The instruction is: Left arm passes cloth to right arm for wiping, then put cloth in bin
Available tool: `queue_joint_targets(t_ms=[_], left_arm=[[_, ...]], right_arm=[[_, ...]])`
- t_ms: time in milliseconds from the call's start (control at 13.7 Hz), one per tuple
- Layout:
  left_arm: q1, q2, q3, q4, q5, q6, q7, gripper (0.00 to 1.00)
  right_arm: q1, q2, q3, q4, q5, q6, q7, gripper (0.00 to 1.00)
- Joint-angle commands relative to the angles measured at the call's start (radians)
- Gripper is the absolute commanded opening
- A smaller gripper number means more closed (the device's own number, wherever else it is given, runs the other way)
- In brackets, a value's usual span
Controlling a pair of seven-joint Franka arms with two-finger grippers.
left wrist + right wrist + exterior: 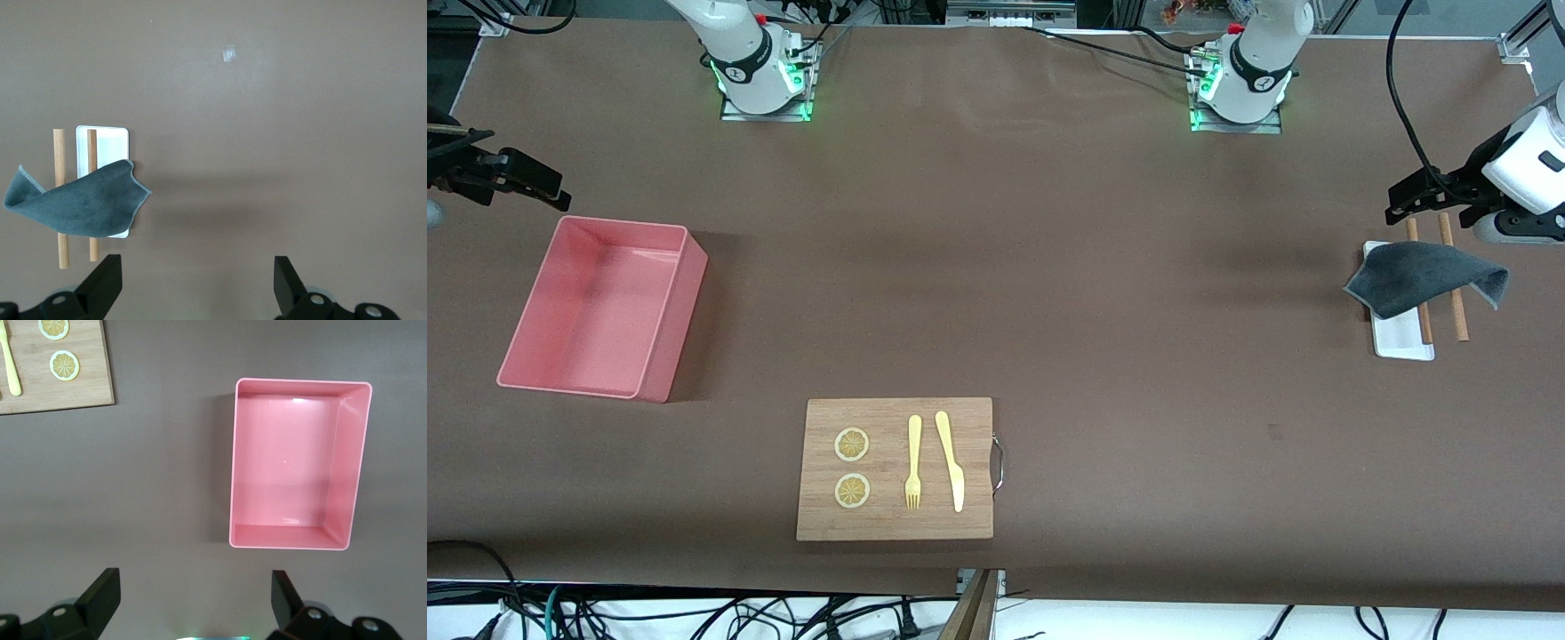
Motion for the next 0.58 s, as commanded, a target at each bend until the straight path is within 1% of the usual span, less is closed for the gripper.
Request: queue_joint_targets(t_ms=[0, 364, 510], left_arm=[[0.004, -0.001, 0.003, -0.002, -0.009, -0.002, 0.014, 1.00], [0.007, 0.017, 0.006, 0.000, -0.006, 0.004, 0.017, 1.00], [0.032, 0.040, 0.007, 0.001, -0.006, 0.006, 0.020, 1.00]], right_arm=[[-0.003, 0.007, 0.003, 0.022, 0.012, -0.009, 0.011, 1.00], [-0.003, 0.007, 0.002, 0.022, 0.012, -0.010, 0.011, 1.00], [-0.003, 0.007, 0.002, 0.022, 0.012, -0.010, 0.011, 1.00]])
